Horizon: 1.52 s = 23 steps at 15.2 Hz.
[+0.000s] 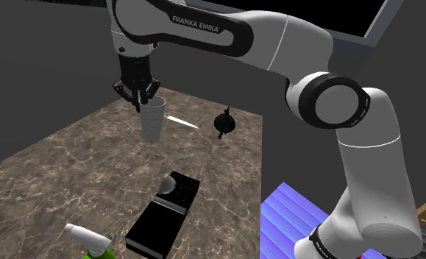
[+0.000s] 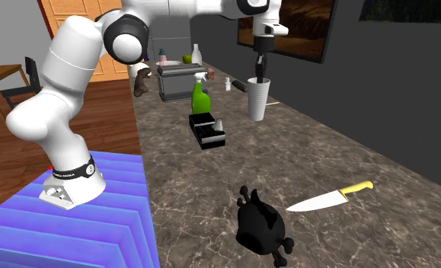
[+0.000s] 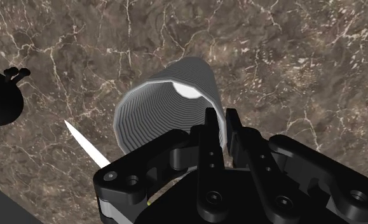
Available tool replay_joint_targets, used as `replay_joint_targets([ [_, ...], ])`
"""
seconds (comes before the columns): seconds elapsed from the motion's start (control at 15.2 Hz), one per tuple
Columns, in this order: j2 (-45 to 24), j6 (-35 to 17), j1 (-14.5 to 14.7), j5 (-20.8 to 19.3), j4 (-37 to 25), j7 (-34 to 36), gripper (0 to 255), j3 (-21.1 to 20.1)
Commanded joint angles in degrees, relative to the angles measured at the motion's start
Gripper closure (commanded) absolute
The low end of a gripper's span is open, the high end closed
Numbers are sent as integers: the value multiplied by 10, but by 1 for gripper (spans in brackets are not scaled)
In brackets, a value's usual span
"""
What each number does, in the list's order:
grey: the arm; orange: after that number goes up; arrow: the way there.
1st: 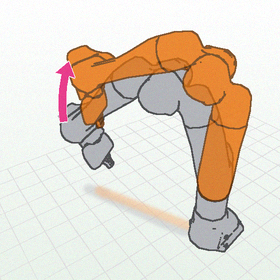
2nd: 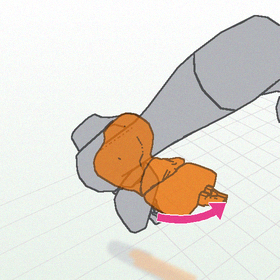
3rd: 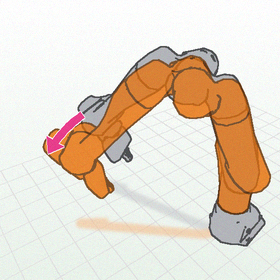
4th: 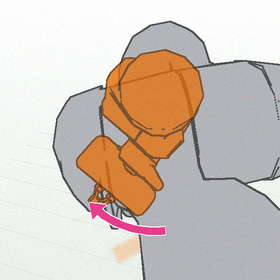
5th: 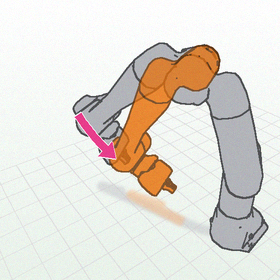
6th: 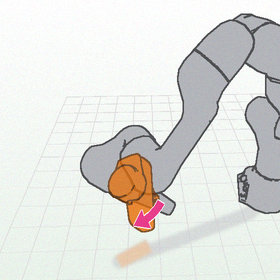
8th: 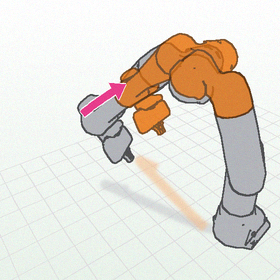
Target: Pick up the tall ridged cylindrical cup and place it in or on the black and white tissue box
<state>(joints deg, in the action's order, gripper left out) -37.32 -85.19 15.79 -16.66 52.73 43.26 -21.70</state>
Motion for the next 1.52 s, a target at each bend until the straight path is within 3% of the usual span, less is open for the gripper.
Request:
replay_joint_targets([
  [0.0, -11, 24, 8, -3, -36, -3, 255, 2],
  [0.4, -78, 118, 48, -19, -203, -21, 255, 15],
  [0.46, -17, 78, 27, -6, -97, -3, 255, 2],
  [0.53, 20, 58, 16, 2, -39, 9, 255, -6],
  [0.73, 100, 25, 1, 24, 78, 36, 255, -22],
  [1.06, 199, 3, -4, 58, 198, 72, 255, -42],
  [1.45, 291, 1, 6, 98, 287, 113, 255, -64],
])
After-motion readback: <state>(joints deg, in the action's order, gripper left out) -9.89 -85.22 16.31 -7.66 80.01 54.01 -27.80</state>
